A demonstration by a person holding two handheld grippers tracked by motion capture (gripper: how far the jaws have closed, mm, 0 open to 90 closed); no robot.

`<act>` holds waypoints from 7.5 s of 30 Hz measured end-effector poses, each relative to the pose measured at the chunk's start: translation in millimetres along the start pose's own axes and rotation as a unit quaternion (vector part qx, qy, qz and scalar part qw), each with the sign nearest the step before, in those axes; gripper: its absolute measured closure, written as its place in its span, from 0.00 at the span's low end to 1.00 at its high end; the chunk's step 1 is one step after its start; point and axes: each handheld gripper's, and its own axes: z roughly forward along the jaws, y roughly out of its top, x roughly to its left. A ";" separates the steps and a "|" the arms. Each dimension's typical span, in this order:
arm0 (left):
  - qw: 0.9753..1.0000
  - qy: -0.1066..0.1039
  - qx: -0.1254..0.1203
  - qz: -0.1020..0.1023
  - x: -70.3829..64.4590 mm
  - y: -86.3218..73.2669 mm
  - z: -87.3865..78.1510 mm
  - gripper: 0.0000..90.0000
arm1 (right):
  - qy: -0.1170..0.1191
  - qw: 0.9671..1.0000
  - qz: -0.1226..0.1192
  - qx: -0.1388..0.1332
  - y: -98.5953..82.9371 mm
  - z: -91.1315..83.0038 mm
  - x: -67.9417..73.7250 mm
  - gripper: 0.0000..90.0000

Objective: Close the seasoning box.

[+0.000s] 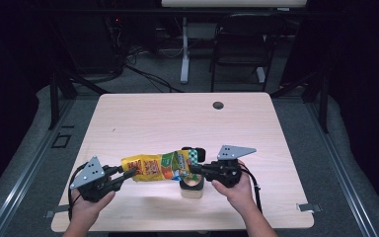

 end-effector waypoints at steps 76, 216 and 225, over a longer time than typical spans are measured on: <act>0.997 0.019 0.048 -0.065 24.8 -60.9 22.0 0.73 | 0.003 1.000 -0.014 0.004 26.7 27.3 18.0 1.00; 0.993 0.081 0.016 -0.081 47.5 -61.1 -12.4 0.66 | -0.016 0.983 -0.099 0.156 111.8 164.8 66.5 0.95; 0.993 0.085 0.012 -0.085 47.6 -61.5 -12.2 0.61 | -0.014 0.983 -0.102 0.151 111.4 166.6 69.2 0.84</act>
